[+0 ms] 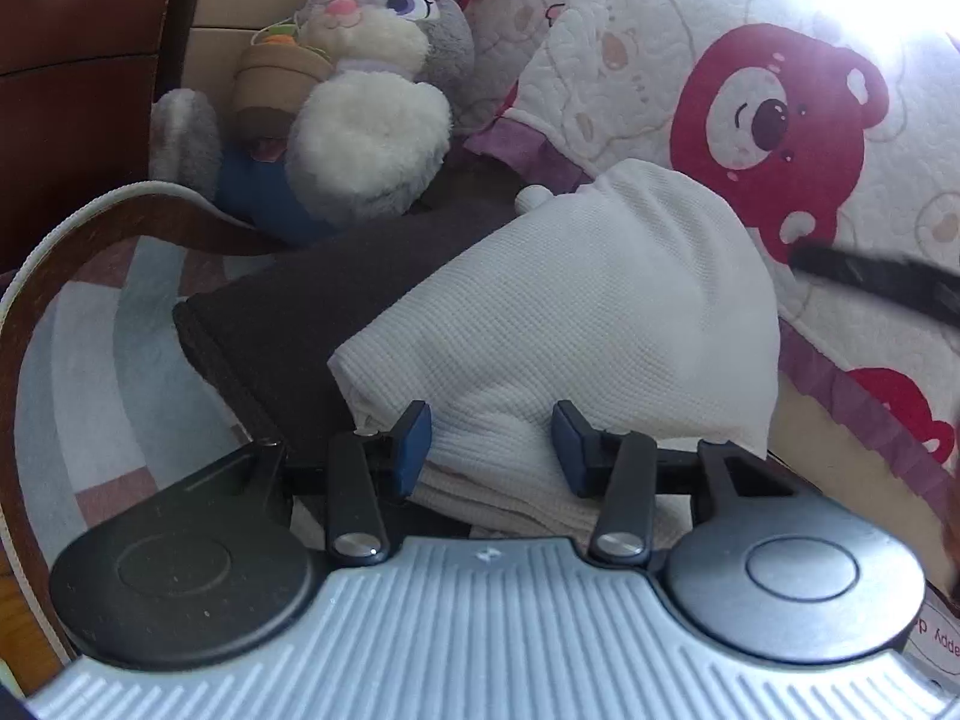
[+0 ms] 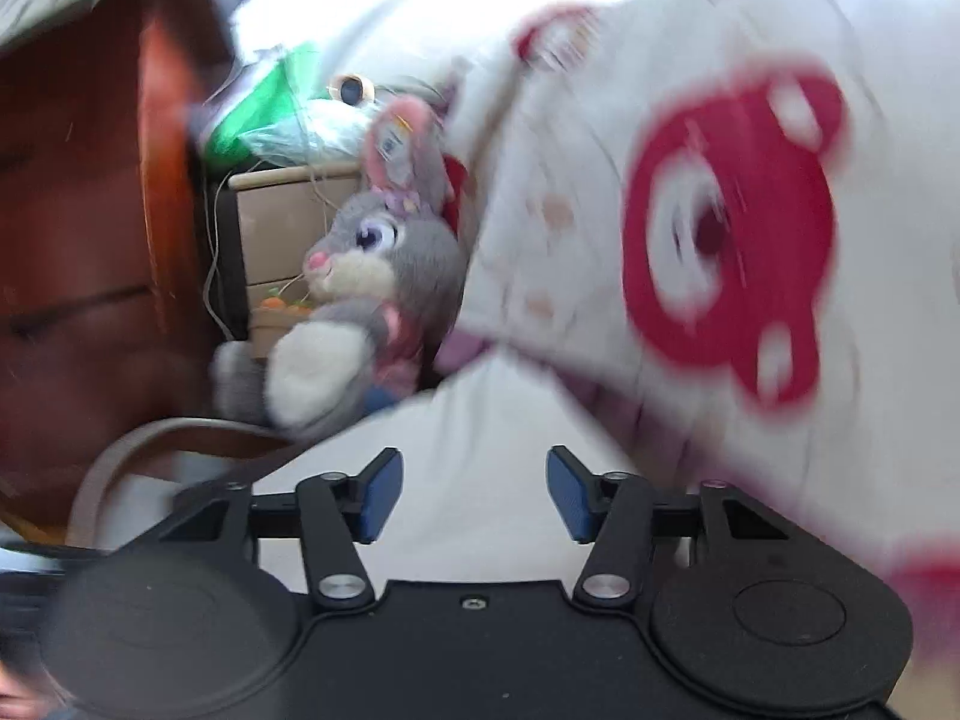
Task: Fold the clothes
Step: 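Lower the garment onto the stack and open both grippers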
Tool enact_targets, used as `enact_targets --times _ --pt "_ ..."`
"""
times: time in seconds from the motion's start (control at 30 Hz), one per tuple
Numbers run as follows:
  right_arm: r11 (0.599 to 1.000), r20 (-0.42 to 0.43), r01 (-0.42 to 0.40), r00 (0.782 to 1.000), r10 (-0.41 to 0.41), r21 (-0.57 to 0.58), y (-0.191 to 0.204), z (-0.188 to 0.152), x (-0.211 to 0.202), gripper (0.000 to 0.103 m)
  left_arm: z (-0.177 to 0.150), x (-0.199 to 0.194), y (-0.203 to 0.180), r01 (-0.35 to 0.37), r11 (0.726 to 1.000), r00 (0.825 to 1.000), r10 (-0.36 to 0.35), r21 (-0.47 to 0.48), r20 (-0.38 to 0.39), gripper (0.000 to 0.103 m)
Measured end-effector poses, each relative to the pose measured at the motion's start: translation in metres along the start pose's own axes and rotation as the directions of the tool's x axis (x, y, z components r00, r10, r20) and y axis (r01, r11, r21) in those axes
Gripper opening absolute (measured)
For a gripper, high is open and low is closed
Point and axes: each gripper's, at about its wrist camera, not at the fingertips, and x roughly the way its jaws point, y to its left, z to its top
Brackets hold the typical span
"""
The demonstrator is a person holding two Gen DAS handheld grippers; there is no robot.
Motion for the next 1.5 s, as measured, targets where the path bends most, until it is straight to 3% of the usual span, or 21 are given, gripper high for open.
enact_targets --times 0.07,0.13,0.2,0.27,0.43,0.5,0.6,0.67,0.7,0.83,0.9,0.97,1.03,1.07,1.1,1.13,1.23,1.3,1.37,1.43,1.5 --pt "0.999 -0.025 -0.013 1.000 0.012 -0.037 -0.002 0.004 0.030 0.048 0.000 0.001 0.000 0.005 1.000 1.000 -0.005 -0.002 0.004 0.044" --pt "1.000 -0.104 0.008 0.994 -0.011 -0.029 -0.010 -0.001 0.070 0.029 -0.001 0.000 0.001 0.016 1.000 1.000 -0.016 -0.001 0.009 0.044" --pt "0.993 -0.163 0.057 0.986 -0.040 0.101 -0.029 -0.012 0.100 0.010 -0.002 0.000 0.002 0.030 1.000 0.999 -0.030 0.010 0.018 0.045" --pt "0.963 -0.165 0.094 0.985 -0.053 0.252 -0.043 -0.024 0.111 0.004 -0.004 0.001 0.003 0.040 0.999 0.999 -0.041 0.009 0.022 0.046" --pt "0.962 -0.181 0.119 0.981 -0.075 0.246 -0.037 -0.018 0.109 0.004 -0.002 -0.010 0.005 0.072 0.997 0.995 -0.073 0.008 0.075 0.044" --pt "0.982 -0.162 0.077 0.986 -0.049 0.170 -0.029 -0.006 0.101 0.024 0.000 -0.021 0.001 0.082 0.996 0.988 -0.088 0.046 0.129 0.043" --pt "0.993 -0.148 -0.070 0.986 0.083 0.091 -0.013 0.012 0.096 0.028 0.003 -0.037 -0.007 0.137 0.985 0.965 -0.156 0.100 0.212 0.043" --pt "0.969 -0.189 -0.150 0.964 0.187 0.194 -0.012 0.018 0.108 0.032 0.002 -0.039 -0.012 0.210 0.969 0.949 -0.233 0.128 0.210 0.043" --pt "0.960 -0.209 -0.167 0.954 0.215 0.225 -0.011 0.019 0.114 0.026 0.000 -0.037 -0.014 0.238 0.961 0.945 -0.262 0.137 0.195 0.043" --pt "0.981 -0.239 0.002 0.970 0.045 0.195 -0.018 0.020 0.133 0.025 -0.014 -0.018 -0.022 0.247 0.958 0.960 -0.263 0.148 0.097 0.042" --pt "0.952 -0.217 0.071 0.976 -0.005 0.299 -0.040 0.017 0.129 0.005 -0.015 -0.017 -0.024 0.241 0.956 0.962 -0.258 0.167 0.088 0.044" --pt "0.932 -0.209 0.095 0.978 -0.021 0.349 -0.053 0.012 0.119 0.000 -0.012 -0.018 -0.026 0.243 0.954 0.962 -0.260 0.175 0.080 0.044" --pt "0.949 -0.159 0.143 0.982 -0.101 0.282 -0.047 0.011 0.098 0.000 -0.012 -0.017 -0.026 0.247 0.955 0.963 -0.261 0.164 0.073 0.044" --pt "0.952 -0.103 0.203 0.978 -0.183 0.231 -0.039 0.012 0.084 0.012 -0.013 -0.017 -0.025 0.245 0.956 0.963 -0.259 0.159 0.071 0.044" --pt "0.946 -0.056 0.248 0.969 -0.241 0.208 -0.034 0.012 0.072 0.037 -0.014 -0.016 -0.025 0.238 0.958 0.965 -0.251 0.160 0.071 0.044" --pt "0.937 -0.028 0.266 0.963 -0.267 0.224 -0.033 0.013 0.062 0.045 -0.015 -0.016 -0.025 0.228 0.960 0.967 -0.242 0.164 0.073 0.044" --pt "0.953 -0.029 0.176 0.984 -0.174 0.246 -0.036 0.005 0.049 0.044 -0.014 -0.015 -0.023 0.227 0.963 0.968 -0.239 0.146 0.073 0.044" --pt "0.968 -0.104 0.158 0.985 -0.140 0.193 -0.033 -0.008 0.053 0.044 -0.014 -0.015 -0.022 0.230 0.964 0.968 -0.241 0.131 0.073 0.044" --pt "0.966 -0.152 0.207 0.971 -0.183 0.158 -0.033 -0.024 0.053 0.043 -0.014 -0.015 -0.024 0.225 0.963 0.969 -0.237 0.149 0.071 0.044" --pt "0.943 -0.138 0.299 0.950 -0.280 0.144 -0.036 -0.035 0.043 0.060 -0.013 -0.016 -0.028 0.210 0.964 0.972 -0.223 0.163 0.068 0.046" --pt "0.908 -0.139 0.379 0.923 -0.358 0.177 -0.045 -0.042 0.031 0.063 -0.014 -0.016 -0.032 0.186 0.966 0.977 -0.201 0.178 0.069 0.047"
